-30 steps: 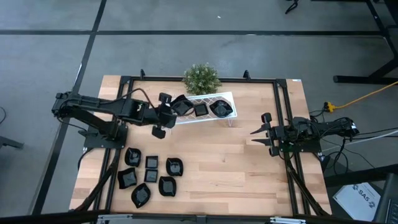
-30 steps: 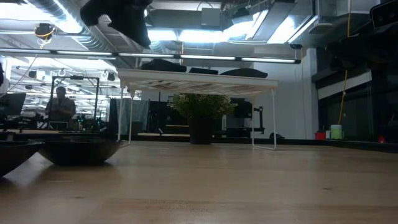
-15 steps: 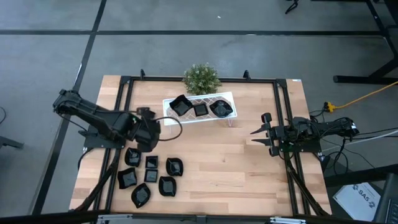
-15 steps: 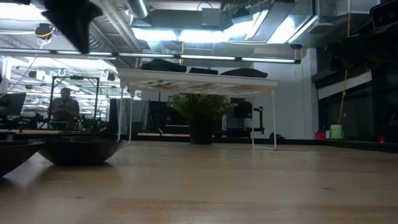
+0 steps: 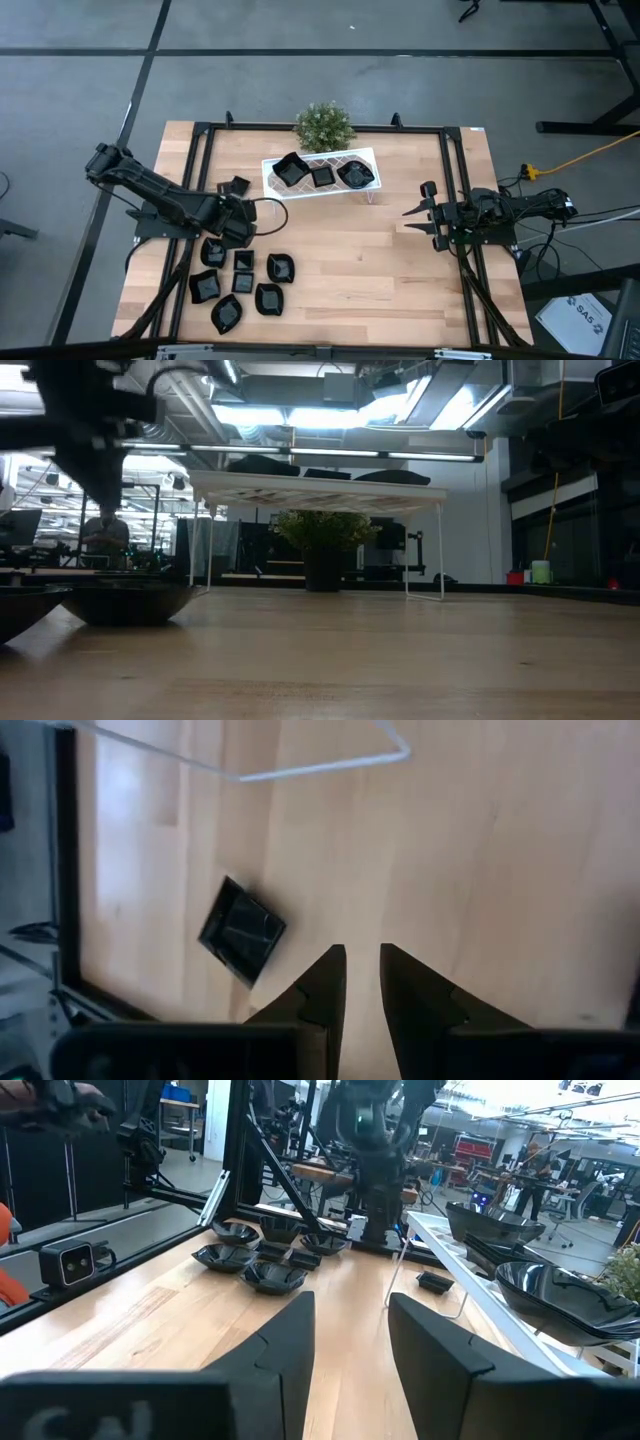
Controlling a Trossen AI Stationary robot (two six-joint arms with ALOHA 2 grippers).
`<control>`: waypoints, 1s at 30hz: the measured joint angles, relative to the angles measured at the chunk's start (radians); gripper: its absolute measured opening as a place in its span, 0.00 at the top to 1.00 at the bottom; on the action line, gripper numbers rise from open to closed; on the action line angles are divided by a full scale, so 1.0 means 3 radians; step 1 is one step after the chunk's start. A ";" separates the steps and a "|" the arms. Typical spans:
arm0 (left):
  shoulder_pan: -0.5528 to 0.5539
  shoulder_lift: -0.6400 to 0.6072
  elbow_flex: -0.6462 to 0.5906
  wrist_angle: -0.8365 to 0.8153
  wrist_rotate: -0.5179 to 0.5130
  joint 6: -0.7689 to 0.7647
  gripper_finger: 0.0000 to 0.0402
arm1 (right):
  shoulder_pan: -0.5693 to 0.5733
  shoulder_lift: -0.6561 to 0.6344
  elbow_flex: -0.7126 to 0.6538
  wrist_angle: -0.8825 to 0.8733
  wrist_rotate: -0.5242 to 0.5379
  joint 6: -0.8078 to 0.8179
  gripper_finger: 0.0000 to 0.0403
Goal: Pick & Place Mini shaped plates
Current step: Stack the square plate on top of the square plate on the shelf
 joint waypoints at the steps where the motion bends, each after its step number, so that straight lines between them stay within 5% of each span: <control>1: 0.0000 0.0000 -0.0076 0.0062 0.0001 0.0001 0.85 | 0.0000 0.0000 0.0000 0.0001 0.0000 0.0000 0.68; 12: 0.0182 0.0001 -0.0536 0.0328 -0.0021 0.0008 0.85 | 0.0000 0.0000 0.0000 0.0000 0.0000 0.0000 0.68; 18: 0.0244 -0.0006 -0.0632 0.0895 -0.0432 -0.0251 0.85 | 0.0001 0.0000 0.0000 0.0000 0.0000 0.0000 0.68; 30: 0.0369 -0.0788 -0.0635 0.0332 -0.1069 -0.1747 0.88 | 0.0001 0.0000 0.0000 0.0001 0.0001 0.0000 0.68</control>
